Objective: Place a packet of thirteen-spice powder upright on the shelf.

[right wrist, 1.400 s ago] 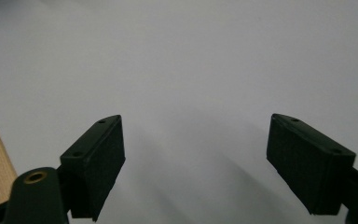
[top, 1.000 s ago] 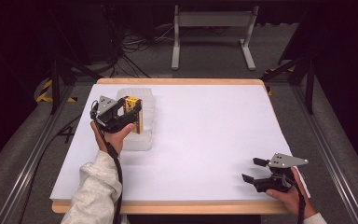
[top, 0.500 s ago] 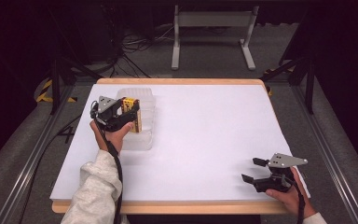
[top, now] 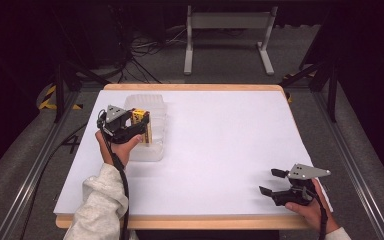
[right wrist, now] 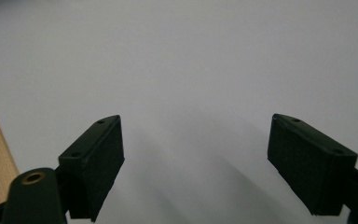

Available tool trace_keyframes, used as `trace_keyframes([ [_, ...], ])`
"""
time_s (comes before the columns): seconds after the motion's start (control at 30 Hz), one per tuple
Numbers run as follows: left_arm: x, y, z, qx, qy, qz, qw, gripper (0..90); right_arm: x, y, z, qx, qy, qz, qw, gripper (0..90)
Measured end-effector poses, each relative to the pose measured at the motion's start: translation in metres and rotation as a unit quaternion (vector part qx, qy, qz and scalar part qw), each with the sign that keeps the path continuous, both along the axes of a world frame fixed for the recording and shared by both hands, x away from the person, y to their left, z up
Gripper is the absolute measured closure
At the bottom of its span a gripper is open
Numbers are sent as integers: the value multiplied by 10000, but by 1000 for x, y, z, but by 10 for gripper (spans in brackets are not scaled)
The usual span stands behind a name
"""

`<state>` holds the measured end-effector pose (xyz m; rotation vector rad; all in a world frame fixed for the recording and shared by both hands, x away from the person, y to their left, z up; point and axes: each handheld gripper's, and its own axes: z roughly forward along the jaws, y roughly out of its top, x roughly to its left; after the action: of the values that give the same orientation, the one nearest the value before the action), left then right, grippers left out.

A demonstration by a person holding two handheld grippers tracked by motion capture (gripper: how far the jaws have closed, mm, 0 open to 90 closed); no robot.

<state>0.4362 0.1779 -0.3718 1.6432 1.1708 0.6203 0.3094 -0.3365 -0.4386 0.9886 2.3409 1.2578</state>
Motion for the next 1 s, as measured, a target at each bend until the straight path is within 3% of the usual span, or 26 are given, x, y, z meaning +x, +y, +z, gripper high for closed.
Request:
trace_keyframes([
  [0.67, -16, 13, -9, 232, 155, -141, 9995, 318, 1, 2, 1, -29, -9, 33, 10000, 190],
  [1.0, -21, 12, -10, 326, 99, -285, 9990, 309, 1, 3, 0, -30, -1, 38, 10000, 190],
])
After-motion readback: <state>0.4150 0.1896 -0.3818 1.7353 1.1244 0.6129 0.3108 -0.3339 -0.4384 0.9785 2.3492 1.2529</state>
